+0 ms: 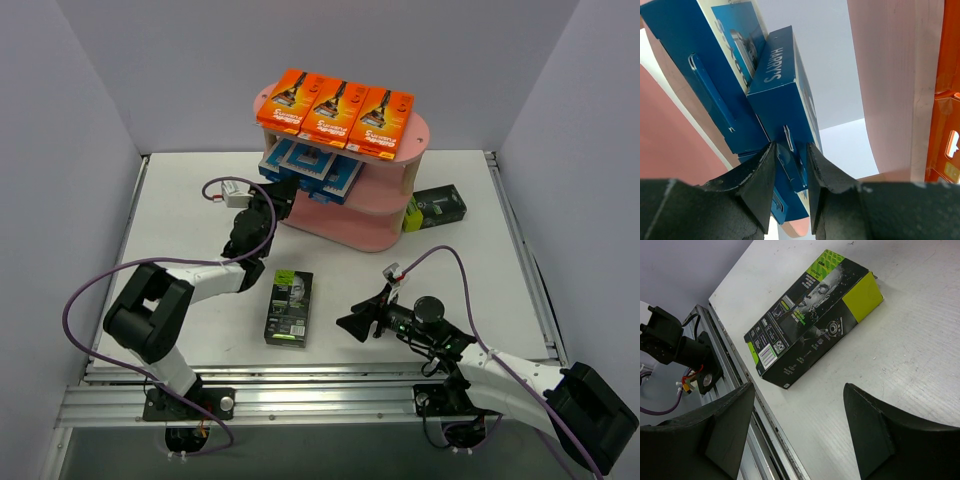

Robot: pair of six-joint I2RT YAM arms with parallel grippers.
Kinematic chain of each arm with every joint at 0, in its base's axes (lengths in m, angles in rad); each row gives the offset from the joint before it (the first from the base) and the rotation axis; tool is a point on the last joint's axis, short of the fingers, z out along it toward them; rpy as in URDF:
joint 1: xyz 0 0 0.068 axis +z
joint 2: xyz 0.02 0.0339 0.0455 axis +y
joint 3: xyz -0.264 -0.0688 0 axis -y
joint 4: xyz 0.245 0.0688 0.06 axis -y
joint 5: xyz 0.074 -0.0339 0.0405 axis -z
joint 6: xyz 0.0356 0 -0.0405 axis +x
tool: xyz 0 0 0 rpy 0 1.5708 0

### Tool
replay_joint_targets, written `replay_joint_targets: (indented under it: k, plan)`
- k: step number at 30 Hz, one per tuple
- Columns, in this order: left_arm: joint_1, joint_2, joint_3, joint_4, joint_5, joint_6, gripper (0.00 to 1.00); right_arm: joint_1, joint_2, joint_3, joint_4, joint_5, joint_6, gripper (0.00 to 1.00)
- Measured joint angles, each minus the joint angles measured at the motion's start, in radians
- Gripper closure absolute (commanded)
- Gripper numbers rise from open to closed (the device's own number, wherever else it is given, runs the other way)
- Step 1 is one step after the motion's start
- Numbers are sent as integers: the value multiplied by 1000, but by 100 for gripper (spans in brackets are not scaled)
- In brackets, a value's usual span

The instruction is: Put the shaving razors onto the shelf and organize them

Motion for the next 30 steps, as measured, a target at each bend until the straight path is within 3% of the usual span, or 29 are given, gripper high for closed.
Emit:
replay_joint_targets:
  k: [13, 23, 28, 29, 30]
  plan:
    - [11, -33, -47, 0, 5, -3, 61, 0, 0, 0, 0, 0, 0, 33]
    - [31, -154, -101, -5, 15, 2, 60, 0, 0, 0, 0, 0, 0, 33]
    - [44, -288, -162, -64, 29, 27, 86, 0, 0, 0, 0, 0, 0, 33]
    - [50, -333, -177, -89, 31, 35, 95, 0, 0, 0, 0, 0, 0, 33]
    - [56, -373, -192, -108, 32, 40, 97, 0, 0, 0, 0, 0, 0, 33]
